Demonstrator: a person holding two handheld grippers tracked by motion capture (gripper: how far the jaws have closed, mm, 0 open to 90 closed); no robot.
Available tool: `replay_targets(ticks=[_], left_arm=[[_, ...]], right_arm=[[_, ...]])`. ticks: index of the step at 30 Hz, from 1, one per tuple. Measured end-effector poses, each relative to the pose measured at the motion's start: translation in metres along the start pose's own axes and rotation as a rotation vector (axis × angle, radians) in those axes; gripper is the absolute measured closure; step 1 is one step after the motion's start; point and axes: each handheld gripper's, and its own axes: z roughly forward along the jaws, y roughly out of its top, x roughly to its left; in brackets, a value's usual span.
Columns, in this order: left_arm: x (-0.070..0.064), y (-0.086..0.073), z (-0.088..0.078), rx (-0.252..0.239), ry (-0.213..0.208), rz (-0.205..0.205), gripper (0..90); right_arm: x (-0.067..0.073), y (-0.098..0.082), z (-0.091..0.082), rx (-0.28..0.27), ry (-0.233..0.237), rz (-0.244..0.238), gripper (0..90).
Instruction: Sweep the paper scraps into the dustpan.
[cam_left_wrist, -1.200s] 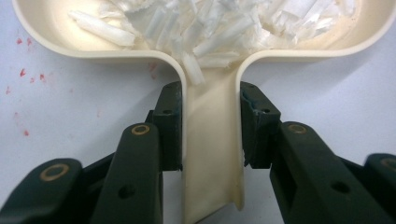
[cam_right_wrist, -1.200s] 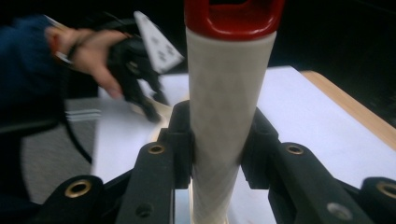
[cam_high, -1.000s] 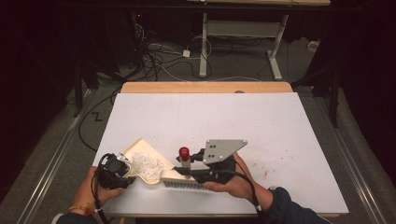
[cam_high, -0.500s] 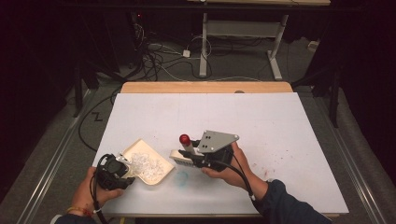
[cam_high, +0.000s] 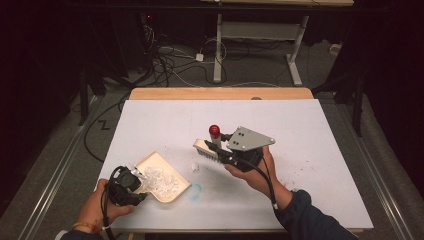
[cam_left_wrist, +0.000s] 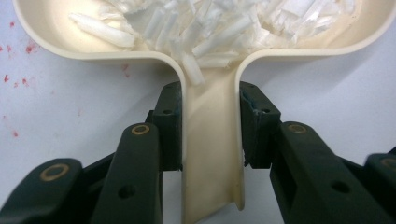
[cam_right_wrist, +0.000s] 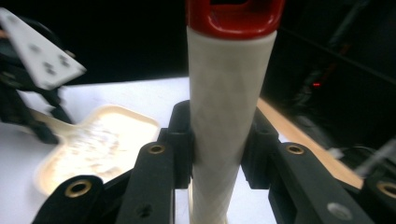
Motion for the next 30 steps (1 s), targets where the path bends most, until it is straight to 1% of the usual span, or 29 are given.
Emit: replay_targets(ticks=[1, 3, 5, 6, 7, 8, 9, 11, 13, 14, 16, 17, 18, 19, 22, 25, 26, 29, 30], left_arm=[[-0.001, 0.000, 0.000, 0.001, 0.001, -0.004, 63.0], [-0.002, 0.002, -0.001, 0.012, 0.005, -0.003, 63.0], [-0.002, 0.003, 0.000, 0.015, 0.008, -0.001, 63.0], [-0.002, 0.003, 0.000, 0.014, 0.003, -0.006, 62.9], [-0.002, 0.003, 0.000, 0.019, -0.001, -0.003, 62.9], [-0.002, 0.004, 0.001, 0.020, -0.004, -0.004, 62.9], [-0.002, 0.004, 0.001, 0.017, -0.005, -0.007, 62.9], [-0.002, 0.005, 0.002, 0.016, -0.005, -0.005, 62.9], [-0.004, 0.005, 0.003, 0.013, -0.008, -0.007, 62.9], [-0.004, 0.005, 0.003, 0.013, -0.004, -0.005, 62.8], [-0.003, 0.004, 0.004, 0.008, -0.009, -0.007, 62.8], [-0.003, 0.004, 0.004, 0.005, -0.012, -0.009, 62.8], [-0.003, 0.003, 0.005, 0.002, -0.014, -0.012, 62.8], [-0.003, 0.003, 0.005, -0.001, -0.015, -0.016, 62.8], [-0.002, 0.002, 0.007, 0.001, -0.016, -0.015, 62.8], [-0.002, 0.002, 0.007, 0.005, -0.013, -0.013, 62.8], [-0.002, 0.002, 0.007, 0.004, -0.011, -0.013, 62.8], [-0.003, 0.003, 0.006, 0.011, -0.010, -0.004, 62.7], [-0.004, 0.003, 0.006, 0.020, -0.014, 0.004, 62.6]], right_arm=[[0.002, -0.002, 0.004, 0.013, -0.006, 0.003, 70.0], [0.007, -0.008, 0.015, 0.043, 0.009, -0.004, 70.0], [0.015, -0.013, 0.024, 0.075, 0.038, -0.012, 70.0], [0.021, -0.014, 0.028, 0.075, 0.069, -0.008, 70.0], [0.026, -0.014, 0.028, 0.080, 0.085, -0.005, 70.0], [0.033, -0.012, 0.029, 0.087, 0.093, -0.023, 69.9], [0.041, -0.009, 0.030, 0.084, 0.100, -0.041, 69.9], [0.052, -0.004, 0.031, 0.068, 0.154, -0.040, 70.0], [0.062, 0.001, 0.034, 0.053, 0.186, -0.044, 70.0], [0.067, 0.003, 0.035, 0.038, 0.206, -0.044, 70.0], [0.072, 0.007, 0.035, 0.015, 0.233, -0.040, 70.1], [0.073, 0.009, 0.034, 0.002, 0.240, -0.045, 70.0], [0.074, 0.011, 0.032, -0.008, 0.250, -0.041, 70.0], [0.073, 0.012, 0.030, -0.014, 0.250, -0.044, 70.0], [0.066, 0.015, 0.024, -0.027, 0.217, -0.047, 70.0], [0.052, 0.015, 0.018, -0.035, 0.196, -0.018, 70.0], [0.046, 0.015, 0.015, -0.034, 0.181, -0.014, 70.0], [0.033, 0.011, 0.009, -0.018, 0.139, -0.009, 70.0], [0.028, 0.008, 0.007, -0.007, 0.133, -0.005, 70.0]])
